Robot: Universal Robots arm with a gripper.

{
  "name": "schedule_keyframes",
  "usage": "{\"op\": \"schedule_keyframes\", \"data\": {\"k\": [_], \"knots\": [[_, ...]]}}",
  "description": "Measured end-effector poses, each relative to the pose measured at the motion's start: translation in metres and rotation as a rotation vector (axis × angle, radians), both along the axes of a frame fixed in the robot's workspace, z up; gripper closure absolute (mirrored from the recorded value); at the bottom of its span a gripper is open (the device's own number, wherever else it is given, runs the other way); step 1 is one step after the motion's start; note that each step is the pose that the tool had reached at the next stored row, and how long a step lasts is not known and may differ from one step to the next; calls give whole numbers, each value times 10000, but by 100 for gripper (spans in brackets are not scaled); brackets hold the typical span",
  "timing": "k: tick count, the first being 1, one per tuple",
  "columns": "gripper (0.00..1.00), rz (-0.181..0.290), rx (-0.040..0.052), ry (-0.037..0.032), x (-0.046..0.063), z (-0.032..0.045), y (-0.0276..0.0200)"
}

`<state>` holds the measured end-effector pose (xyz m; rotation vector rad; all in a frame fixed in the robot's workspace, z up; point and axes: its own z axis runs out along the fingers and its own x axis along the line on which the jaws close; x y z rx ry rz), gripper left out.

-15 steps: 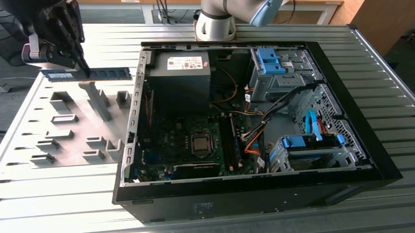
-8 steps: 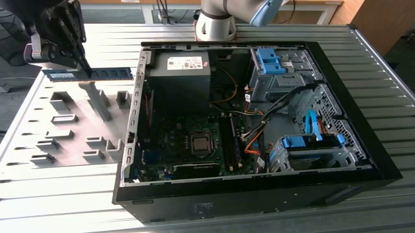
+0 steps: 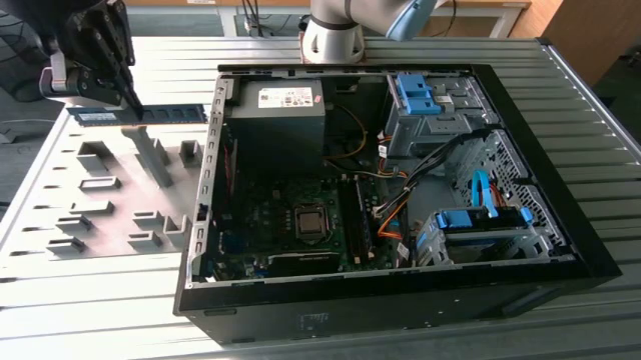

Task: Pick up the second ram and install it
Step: 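Pick up the second ram and move it above second insertion slot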

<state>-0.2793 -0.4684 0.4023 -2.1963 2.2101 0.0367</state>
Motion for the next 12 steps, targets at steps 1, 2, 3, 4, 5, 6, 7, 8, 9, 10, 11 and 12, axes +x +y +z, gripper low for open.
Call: {"op": "schedule_keyframes", "data": {"k": [1,2,3,4,5,6,7,8,9,10,11,12], "knots": [[86,1,0,0,3,0,0],[86,1,0,-1,4,0,0],[86,0,0,-1,6,0,0],[86,1,0,0,8,0,0],[86,1,0,0,10,0,0],[86,1,0,0,13,0,0],[86,1,0,0,16,0,0],[86,1,0,0,19,0,0],[86,1,0,0,24,0,0],[86,1,0,0,28,0,0],[86,0,0,0,33,0,0],[86,1,0,0,38,0,0]]}}
